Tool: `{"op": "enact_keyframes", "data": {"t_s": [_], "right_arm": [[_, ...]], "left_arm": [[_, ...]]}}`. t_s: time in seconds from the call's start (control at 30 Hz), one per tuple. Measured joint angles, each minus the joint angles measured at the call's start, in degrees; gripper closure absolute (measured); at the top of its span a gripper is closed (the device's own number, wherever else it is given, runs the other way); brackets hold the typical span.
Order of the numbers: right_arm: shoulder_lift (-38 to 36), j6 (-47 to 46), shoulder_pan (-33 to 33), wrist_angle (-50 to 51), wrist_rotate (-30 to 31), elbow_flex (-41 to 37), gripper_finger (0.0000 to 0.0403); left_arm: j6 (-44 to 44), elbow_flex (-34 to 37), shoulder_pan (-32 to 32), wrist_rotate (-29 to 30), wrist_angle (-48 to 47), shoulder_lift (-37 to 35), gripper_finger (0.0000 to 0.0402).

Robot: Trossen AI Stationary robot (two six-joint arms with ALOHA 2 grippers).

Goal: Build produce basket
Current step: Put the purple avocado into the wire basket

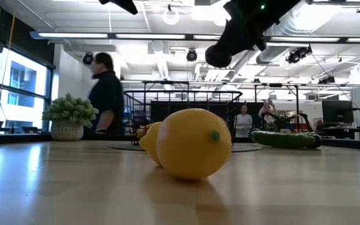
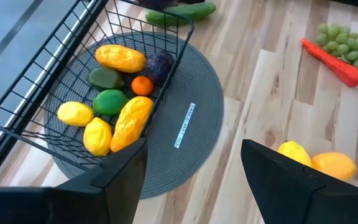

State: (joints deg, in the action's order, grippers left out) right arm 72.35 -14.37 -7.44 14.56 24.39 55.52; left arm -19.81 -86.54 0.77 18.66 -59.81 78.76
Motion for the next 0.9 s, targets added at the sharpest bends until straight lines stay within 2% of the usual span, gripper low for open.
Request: {"op": "enact_keyframes", "data": {"t_s": [0.27, 0.53, 0.9], "right_arm": [[2.11, 6.98, -6.91, -0.77, -8.1, 0.03, 0.0196], [6.33, 10.31, -9.54, 0.28, -14.9, 0.03, 0.0196], [10.81, 11.85, -11.39, 1.92, -17.4, 0.03, 0.0195]], "left_arm": [[-1.55, 0.0, -0.04, -2.4, 0.2, 0.04, 0.0151], [-4.83, 0.0, -0.04, -3.43, 0.62, 0.05, 0.015], [-5.72, 0.0, -0.04, -3.02, 4.87, 0.3, 0.0103]]}}
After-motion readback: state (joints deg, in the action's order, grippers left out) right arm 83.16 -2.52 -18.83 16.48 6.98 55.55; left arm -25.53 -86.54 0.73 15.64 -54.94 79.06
